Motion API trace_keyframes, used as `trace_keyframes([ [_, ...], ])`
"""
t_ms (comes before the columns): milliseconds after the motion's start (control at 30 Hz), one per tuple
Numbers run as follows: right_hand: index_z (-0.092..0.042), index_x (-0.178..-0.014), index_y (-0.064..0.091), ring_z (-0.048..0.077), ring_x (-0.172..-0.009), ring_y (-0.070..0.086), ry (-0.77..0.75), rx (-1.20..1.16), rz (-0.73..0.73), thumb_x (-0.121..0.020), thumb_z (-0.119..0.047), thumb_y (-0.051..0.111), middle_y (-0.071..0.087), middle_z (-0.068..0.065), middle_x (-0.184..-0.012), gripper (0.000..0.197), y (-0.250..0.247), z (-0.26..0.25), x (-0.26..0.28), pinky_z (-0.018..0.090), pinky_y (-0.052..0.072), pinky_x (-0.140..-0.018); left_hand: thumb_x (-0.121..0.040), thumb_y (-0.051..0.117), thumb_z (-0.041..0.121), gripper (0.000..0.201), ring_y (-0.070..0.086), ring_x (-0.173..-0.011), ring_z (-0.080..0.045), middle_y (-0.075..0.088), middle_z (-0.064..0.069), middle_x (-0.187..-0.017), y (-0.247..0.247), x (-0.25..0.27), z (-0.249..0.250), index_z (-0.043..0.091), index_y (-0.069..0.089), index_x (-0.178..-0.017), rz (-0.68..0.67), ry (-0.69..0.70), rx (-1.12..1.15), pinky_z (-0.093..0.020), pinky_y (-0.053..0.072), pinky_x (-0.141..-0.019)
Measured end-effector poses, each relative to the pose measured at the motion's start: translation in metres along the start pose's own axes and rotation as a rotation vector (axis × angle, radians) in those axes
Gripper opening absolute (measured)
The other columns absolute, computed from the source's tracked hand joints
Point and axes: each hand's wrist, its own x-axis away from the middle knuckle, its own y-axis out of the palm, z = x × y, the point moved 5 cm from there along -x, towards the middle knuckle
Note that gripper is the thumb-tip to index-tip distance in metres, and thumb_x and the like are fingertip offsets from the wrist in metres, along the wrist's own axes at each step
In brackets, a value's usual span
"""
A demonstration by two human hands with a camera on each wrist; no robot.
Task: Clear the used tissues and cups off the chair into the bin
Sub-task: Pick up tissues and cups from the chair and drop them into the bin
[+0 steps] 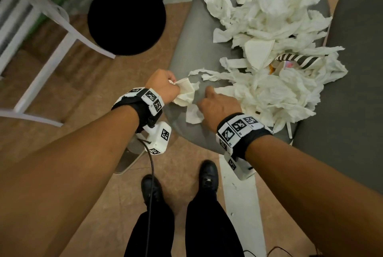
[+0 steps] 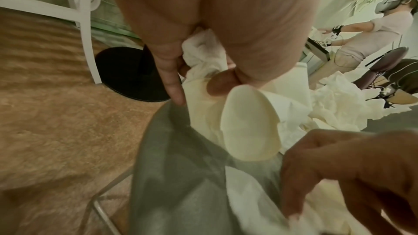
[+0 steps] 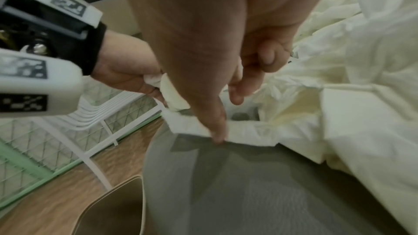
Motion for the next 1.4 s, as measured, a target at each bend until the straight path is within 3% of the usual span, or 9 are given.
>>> trace_keyframes([
  [100,-0.014,-0.115,0.063,0.033,-0.108,0.056,-0.012,0.034,0.085,-0.093,-0.007,0.052,0.052,0.010,-0.117,0.026,-0.011,-0.002,-0.003,0.041,0.047,-0.077,-0.077,0.057,0.005,0.015,0.055,-0.074,-0.022,0.060,-0.005,-0.081,-0.009,0.006,-0.012,0.008,0.069,-0.085,0.007,0.004,-0.008,-0.025,0.037,-0.053],
  [233,-0.020,-0.118,0.063,0.035,-0.124,0.042,0.156,0.084,0.215,-0.090,-0.014,0.052,0.047,0.010,-0.134,0.031,-0.020,0.019,-0.007,0.046,0.039,-0.096,-0.078,0.061,0.007,0.012,0.053,-0.083,-0.022,0.050,-0.002,-0.100,-0.010,0.006,-0.026,0.010,0.069,-0.085,0.062,-0.011,0.004,-0.023,0.034,-0.066],
  [400,-0.018,-0.137,0.046,0.033,-0.109,0.062,0.184,0.135,0.057,-0.094,-0.012,0.047,0.056,0.010,-0.124,0.043,-0.010,0.041,-0.016,0.041,0.045,-0.087,-0.077,0.066,0.010,0.009,0.053,-0.084,-0.021,0.051,-0.002,-0.098,-0.003,0.007,-0.031,0.012,0.070,-0.084,0.041,-0.002,0.032,-0.023,0.035,-0.070],
  [600,-0.028,-0.130,0.060,0.029,-0.111,0.058,0.028,0.303,-0.033,-0.096,-0.018,0.045,0.050,0.008,-0.123,0.038,-0.014,0.052,-0.027,0.038,0.039,-0.098,-0.078,0.064,0.010,0.010,0.052,-0.084,-0.020,0.050,0.000,-0.099,0.003,0.011,-0.030,0.017,0.067,-0.085,0.004,0.006,0.030,-0.016,0.031,-0.055],
  [933,-0.032,-0.120,0.063,0.025,-0.110,0.057,-0.037,0.407,0.103,-0.098,-0.031,0.043,0.068,-0.003,-0.112,0.030,-0.028,0.071,-0.046,0.041,0.032,-0.097,-0.079,0.059,0.007,0.017,0.051,-0.085,-0.019,0.049,-0.001,-0.105,0.006,0.011,-0.018,0.014,0.068,-0.091,-0.002,0.020,0.035,-0.019,0.032,-0.055],
  [1133,-0.012,-0.105,0.057,0.036,-0.100,0.053,-0.049,0.184,0.504,-0.091,-0.049,0.043,0.066,0.011,-0.100,0.042,-0.091,0.064,-0.033,0.048,0.035,-0.091,-0.079,0.061,0.007,0.014,0.051,-0.086,-0.019,0.050,0.001,-0.099,0.000,0.012,-0.021,0.012,0.067,-0.091,0.030,0.000,0.116,-0.025,0.035,-0.069],
  [1233,-0.007,-0.113,0.052,0.035,-0.094,0.056,-0.061,-0.086,0.535,-0.094,-0.046,0.038,0.064,0.013,-0.099,0.045,-0.119,0.058,-0.027,0.046,0.042,-0.086,-0.079,0.061,0.009,0.012,0.055,-0.085,-0.020,0.056,0.001,-0.095,-0.009,0.017,-0.023,0.014,0.066,-0.089,0.030,-0.029,0.170,-0.027,0.041,-0.071],
  [1333,-0.012,-0.117,0.054,0.029,-0.090,0.061,-0.027,-0.434,0.528,-0.093,-0.042,0.039,0.067,0.009,-0.100,0.041,-0.143,0.058,-0.020,0.039,0.050,-0.084,-0.075,0.058,0.015,0.015,0.065,-0.081,-0.025,0.069,-0.003,-0.084,-0.017,0.024,-0.022,0.017,0.067,-0.088,-0.006,-0.045,0.230,-0.035,0.052,-0.071],
  [1400,-0.027,-0.097,0.054,0.021,-0.080,0.061,-0.014,-0.547,0.564,-0.091,-0.043,0.040,0.066,0.001,-0.091,0.022,-0.156,0.058,-0.014,0.033,0.050,-0.079,-0.075,0.058,0.016,0.019,0.067,-0.082,-0.026,0.071,-0.006,-0.085,-0.020,0.027,-0.022,0.017,0.068,-0.091,-0.020,-0.051,0.261,-0.038,0.054,-0.073],
])
